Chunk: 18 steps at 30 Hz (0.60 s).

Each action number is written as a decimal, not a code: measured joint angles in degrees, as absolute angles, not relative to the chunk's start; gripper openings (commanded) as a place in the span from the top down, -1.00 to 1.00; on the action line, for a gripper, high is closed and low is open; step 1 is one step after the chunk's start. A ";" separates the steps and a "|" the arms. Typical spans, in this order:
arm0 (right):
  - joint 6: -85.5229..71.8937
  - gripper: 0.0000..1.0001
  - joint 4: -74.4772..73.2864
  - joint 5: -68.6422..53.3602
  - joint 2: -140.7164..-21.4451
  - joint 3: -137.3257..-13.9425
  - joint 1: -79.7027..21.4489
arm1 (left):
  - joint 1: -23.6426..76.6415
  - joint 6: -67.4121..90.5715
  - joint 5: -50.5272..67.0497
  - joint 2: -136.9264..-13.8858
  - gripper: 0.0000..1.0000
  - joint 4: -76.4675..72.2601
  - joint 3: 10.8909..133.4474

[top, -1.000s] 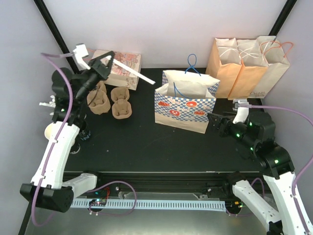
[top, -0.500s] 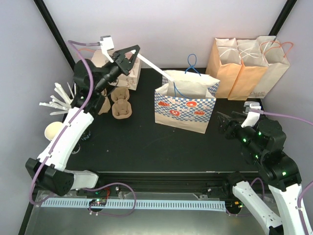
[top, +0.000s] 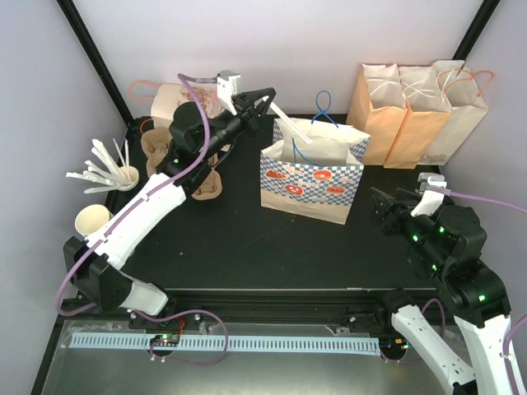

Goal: Pack the takeout coffee

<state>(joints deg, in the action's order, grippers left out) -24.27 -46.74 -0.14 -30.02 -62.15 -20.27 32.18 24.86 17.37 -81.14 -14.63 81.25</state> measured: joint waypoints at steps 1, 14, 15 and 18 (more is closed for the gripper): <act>-24.36 -0.62 -46.76 -0.12 -30.02 -62.15 -20.27 | 32.36 24.84 17.37 -81.82 0.93 -14.63 81.25; -24.56 -0.71 -46.85 -0.16 -30.81 -62.13 -20.27 | 32.71 20.97 15.46 -88.47 -0.97 0.23 86.24; -24.58 -0.71 -46.87 -0.16 -30.83 -62.13 -20.27 | 32.56 19.88 13.74 -87.79 -0.97 2.09 86.41; -24.58 -0.72 -46.83 -0.16 -30.76 -62.04 -20.27 | 31.05 17.12 8.12 -84.16 -0.98 7.94 86.54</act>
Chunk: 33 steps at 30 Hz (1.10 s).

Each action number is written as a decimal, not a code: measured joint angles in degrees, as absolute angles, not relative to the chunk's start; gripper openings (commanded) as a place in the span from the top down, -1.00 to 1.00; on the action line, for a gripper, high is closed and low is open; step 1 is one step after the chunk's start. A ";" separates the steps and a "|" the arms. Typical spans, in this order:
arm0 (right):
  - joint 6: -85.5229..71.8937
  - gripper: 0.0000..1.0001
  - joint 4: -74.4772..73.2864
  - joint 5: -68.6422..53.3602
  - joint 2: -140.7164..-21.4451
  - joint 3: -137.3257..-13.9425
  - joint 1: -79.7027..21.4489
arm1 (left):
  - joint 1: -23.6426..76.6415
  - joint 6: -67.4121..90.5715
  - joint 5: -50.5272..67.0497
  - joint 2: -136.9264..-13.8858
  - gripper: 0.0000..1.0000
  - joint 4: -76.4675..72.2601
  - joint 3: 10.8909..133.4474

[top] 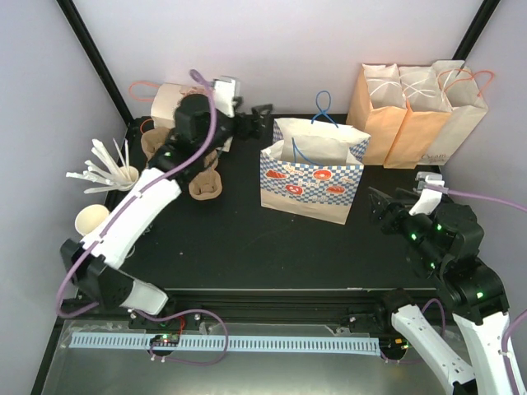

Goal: Pack the takeout coffee

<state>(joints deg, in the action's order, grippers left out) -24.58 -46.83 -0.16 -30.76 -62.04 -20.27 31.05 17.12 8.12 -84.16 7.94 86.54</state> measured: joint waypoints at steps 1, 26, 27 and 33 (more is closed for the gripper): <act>-24.58 -0.72 -46.78 -0.16 -30.65 -61.89 -20.27 | 29.80 16.51 6.72 -82.65 -0.98 9.82 86.59; -25.47 -0.70 -46.30 -4.03 -30.94 -56.49 -20.27 | -10.68 12.62 -9.50 -98.76 0.31 43.94 96.49; -25.50 -0.70 -46.30 -4.14 -30.74 -56.47 -20.27 | -11.16 12.62 -10.46 -100.79 0.30 44.86 97.91; -25.50 -0.69 -46.28 -4.67 -29.63 -56.42 -20.27 | -12.10 12.62 -14.57 -108.16 0.25 47.88 104.44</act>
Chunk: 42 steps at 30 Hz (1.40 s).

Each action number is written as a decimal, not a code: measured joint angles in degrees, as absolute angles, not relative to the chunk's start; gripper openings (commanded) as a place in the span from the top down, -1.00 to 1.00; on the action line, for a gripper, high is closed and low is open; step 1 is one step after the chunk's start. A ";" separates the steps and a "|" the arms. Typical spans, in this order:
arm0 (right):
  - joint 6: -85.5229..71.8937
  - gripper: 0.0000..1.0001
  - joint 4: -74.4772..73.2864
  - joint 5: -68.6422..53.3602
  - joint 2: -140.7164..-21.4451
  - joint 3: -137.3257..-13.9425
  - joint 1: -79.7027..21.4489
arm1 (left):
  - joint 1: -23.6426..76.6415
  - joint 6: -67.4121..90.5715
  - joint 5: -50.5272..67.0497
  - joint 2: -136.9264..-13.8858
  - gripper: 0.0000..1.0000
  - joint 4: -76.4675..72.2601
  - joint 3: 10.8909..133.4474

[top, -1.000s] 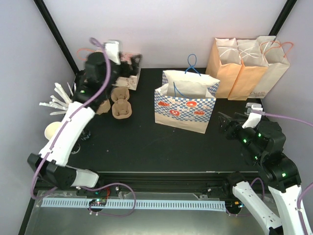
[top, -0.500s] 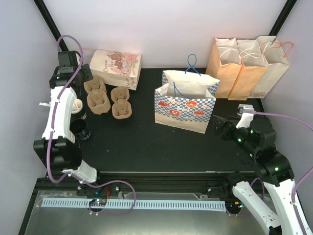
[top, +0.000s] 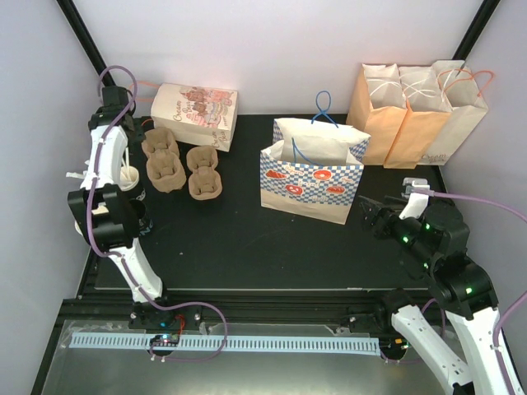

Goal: Pack the takeout coffee

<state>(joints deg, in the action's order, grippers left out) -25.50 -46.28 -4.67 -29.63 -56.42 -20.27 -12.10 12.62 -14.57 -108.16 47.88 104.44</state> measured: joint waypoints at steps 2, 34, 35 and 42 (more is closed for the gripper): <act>-25.47 -0.69 -46.28 -4.71 -29.54 -56.42 -20.27 | -12.27 12.62 -15.25 -108.84 0.26 48.12 104.97; -25.56 -0.67 -46.28 -5.37 -30.00 -56.42 -20.27 | -9.50 16.23 -18.57 -84.79 0.97 56.29 101.54; -25.58 -0.66 -46.28 -5.39 -29.98 -56.42 -20.27 | -8.93 16.43 -17.69 -82.81 0.97 56.01 100.88; -25.67 -0.66 -46.33 -5.37 -29.93 -56.42 -20.27 | -7.20 19.90 -10.09 -64.88 0.97 46.17 94.11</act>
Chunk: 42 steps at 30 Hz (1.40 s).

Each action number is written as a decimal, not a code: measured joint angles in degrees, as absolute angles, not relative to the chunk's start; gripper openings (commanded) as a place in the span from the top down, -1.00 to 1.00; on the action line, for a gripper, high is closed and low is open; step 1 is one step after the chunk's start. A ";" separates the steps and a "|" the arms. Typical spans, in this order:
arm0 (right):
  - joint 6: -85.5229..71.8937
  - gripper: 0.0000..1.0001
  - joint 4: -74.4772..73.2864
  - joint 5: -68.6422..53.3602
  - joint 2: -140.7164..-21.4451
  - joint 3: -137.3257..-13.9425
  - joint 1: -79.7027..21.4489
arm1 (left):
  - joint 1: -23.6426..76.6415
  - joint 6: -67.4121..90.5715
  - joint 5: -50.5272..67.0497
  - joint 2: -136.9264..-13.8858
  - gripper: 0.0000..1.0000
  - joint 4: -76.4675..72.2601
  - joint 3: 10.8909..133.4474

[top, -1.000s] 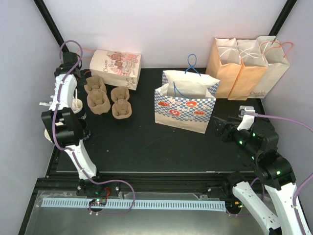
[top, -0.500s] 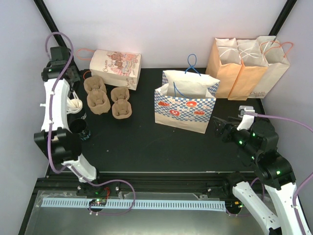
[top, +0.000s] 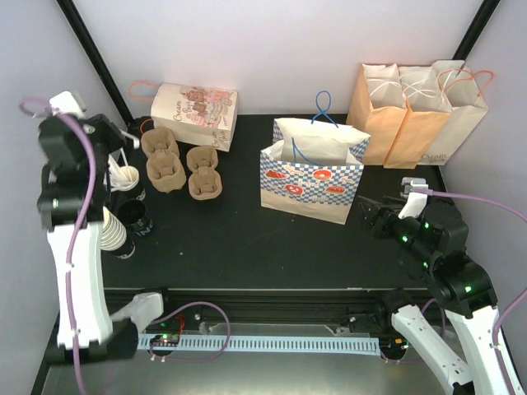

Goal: Pack the takeout coffee

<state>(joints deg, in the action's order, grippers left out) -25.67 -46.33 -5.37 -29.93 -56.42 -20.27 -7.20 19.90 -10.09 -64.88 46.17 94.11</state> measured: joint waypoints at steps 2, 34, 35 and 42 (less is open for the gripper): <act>-25.67 -0.66 -46.33 -5.34 -29.93 -56.42 -20.27 | -7.20 22.41 -5.28 -58.19 0.97 39.57 89.30; -25.87 -0.65 -45.84 -5.48 -31.51 -58.92 -20.27 | 26.02 42.46 24.03 -73.67 0.91 -7.20 77.54; -25.87 -0.65 -45.87 -5.45 -31.51 -58.94 -20.27 | 26.20 42.13 23.97 -74.43 0.90 -6.83 77.65; -25.87 -0.65 -46.09 -5.45 -31.51 -59.05 -20.27 | 27.35 39.53 23.22 -78.46 -0.33 -2.13 77.65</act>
